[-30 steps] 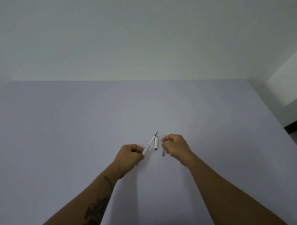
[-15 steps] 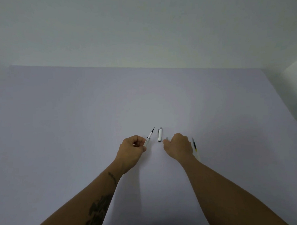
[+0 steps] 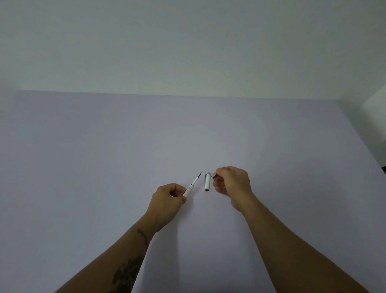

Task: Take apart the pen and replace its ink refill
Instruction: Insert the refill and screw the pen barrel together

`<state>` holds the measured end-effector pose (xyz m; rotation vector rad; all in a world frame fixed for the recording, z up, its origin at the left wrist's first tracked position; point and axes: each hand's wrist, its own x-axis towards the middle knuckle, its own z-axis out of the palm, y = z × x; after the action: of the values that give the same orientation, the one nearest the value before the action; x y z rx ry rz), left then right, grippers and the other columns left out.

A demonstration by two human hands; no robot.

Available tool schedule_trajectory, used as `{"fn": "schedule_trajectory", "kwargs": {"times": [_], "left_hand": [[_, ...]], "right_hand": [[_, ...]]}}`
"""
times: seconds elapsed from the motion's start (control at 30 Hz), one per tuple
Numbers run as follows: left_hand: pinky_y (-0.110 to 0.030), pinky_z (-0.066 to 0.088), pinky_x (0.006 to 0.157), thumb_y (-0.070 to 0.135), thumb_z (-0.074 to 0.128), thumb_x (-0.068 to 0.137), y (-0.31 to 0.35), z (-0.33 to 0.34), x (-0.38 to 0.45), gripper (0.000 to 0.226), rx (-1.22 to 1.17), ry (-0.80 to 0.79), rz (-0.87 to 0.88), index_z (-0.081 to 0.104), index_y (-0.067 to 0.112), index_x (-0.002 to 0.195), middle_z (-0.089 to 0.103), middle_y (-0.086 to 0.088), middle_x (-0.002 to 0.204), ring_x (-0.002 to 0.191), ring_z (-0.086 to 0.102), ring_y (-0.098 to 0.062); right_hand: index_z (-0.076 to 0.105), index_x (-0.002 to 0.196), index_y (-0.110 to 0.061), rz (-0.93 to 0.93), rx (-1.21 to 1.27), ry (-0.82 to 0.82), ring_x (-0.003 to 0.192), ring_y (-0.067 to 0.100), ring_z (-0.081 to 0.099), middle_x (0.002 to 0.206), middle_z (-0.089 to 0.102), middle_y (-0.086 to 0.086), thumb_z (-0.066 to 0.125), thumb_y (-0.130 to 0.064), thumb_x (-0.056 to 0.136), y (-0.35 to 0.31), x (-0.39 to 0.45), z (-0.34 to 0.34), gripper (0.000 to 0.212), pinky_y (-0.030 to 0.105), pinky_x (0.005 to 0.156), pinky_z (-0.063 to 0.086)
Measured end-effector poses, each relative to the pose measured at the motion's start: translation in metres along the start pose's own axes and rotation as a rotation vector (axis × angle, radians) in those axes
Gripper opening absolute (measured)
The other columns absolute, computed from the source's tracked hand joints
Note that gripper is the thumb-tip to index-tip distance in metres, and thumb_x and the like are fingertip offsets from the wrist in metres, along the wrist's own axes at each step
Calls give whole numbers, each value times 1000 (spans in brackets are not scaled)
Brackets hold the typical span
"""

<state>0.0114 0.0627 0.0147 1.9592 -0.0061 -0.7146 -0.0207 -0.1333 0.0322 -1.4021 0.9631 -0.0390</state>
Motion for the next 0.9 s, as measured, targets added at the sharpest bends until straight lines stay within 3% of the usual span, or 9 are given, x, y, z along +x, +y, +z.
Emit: {"fn": "schedule_trajectory", "kwargs": {"times": [0.2, 0.5, 0.77, 0.9], "left_hand": [[-25, 43, 58, 7, 65, 85, 1, 0, -3, 14, 18, -7, 7, 74, 18, 88, 61, -1, 76, 64, 50, -16], [-25, 42, 59, 6, 65, 84, 4, -3, -8, 14, 8, -15, 20, 74, 16, 88, 60, -1, 74, 63, 50, -16], [-25, 42, 57, 6, 66, 84, 5, -4, -14, 14, 7, 2, 41, 74, 17, 87, 61, 1, 72, 60, 50, -14], [-23, 41, 54, 6, 65, 84, 7, -5, -18, 15, 13, 19, 60, 75, 18, 86, 62, 2, 72, 57, 48, -12]], "right_hand": [[75, 68, -10, -52, 51, -45, 57, 14, 57, 66, 67, 4, 65, -11, 86, -14, -10, 7, 20, 26, 59, 52], [75, 71, -10, -58, 0, -48, 56, 13, 59, 66, 68, 4, 64, -11, 86, -9, -17, 10, 19, 25, 58, 52], [75, 87, -1, -16, -68, -172, 58, 14, 63, 73, 72, 9, 63, -9, 88, -5, -24, 12, 14, 24, 57, 55], [74, 85, -3, -11, -87, -196, 60, 14, 66, 77, 75, 11, 62, -8, 88, -2, -27, 11, 14, 25, 58, 55]]}}
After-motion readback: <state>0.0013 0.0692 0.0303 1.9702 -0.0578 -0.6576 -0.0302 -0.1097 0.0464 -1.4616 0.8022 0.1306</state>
